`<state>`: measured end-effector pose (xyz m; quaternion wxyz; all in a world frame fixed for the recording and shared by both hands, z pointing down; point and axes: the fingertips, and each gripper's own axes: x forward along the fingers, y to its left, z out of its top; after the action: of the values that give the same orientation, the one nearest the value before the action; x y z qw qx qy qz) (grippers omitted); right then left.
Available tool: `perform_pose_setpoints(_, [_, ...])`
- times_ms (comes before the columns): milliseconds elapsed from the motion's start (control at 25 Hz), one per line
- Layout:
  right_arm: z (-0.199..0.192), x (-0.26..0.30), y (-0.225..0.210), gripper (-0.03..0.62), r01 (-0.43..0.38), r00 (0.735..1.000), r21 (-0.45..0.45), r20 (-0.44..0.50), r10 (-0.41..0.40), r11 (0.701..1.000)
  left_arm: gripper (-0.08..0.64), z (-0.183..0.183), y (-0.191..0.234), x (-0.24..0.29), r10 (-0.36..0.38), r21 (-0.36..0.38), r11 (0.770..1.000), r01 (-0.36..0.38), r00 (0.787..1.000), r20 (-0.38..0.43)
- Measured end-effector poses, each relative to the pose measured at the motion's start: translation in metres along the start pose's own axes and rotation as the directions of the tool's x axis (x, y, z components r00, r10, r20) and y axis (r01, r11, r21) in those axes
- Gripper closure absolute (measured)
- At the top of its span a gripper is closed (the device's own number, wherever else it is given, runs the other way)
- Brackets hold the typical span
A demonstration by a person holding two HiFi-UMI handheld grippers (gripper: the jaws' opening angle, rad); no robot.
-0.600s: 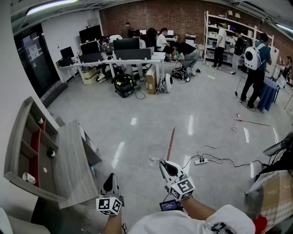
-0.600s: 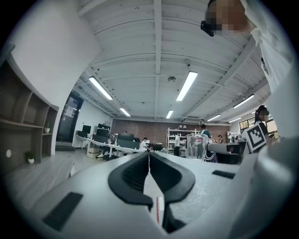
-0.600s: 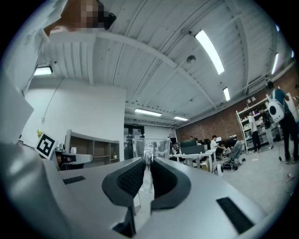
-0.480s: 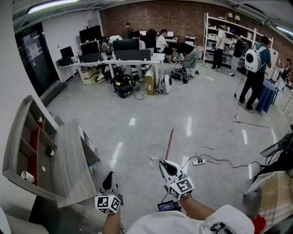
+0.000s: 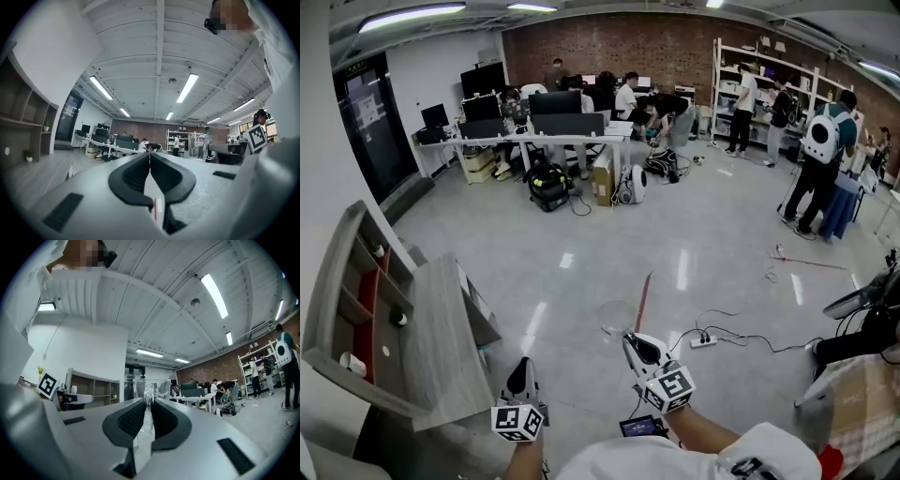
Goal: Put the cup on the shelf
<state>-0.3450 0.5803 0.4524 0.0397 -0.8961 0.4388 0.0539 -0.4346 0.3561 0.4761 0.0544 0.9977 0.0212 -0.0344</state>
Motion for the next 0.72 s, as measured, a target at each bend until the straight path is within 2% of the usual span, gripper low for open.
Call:
perform_pose_setpoints(480, [0.004,-0.005,-0.019,0.546,-0.019,1.000,0.005,0.012,0.019,1.000,0.545,-0.002,-0.012,0.009,0.018,0.001,1.000,-0.018,1.000,-0.005])
perform_pose_setpoints(720, [0.001,-0.013,-0.036,0.546,-0.016,1.000,-0.021,0.016,0.016,1.000,0.545,-0.006,-0.024,0.017,0.040,0.016,0.999,-0.040,0.999,0.005])
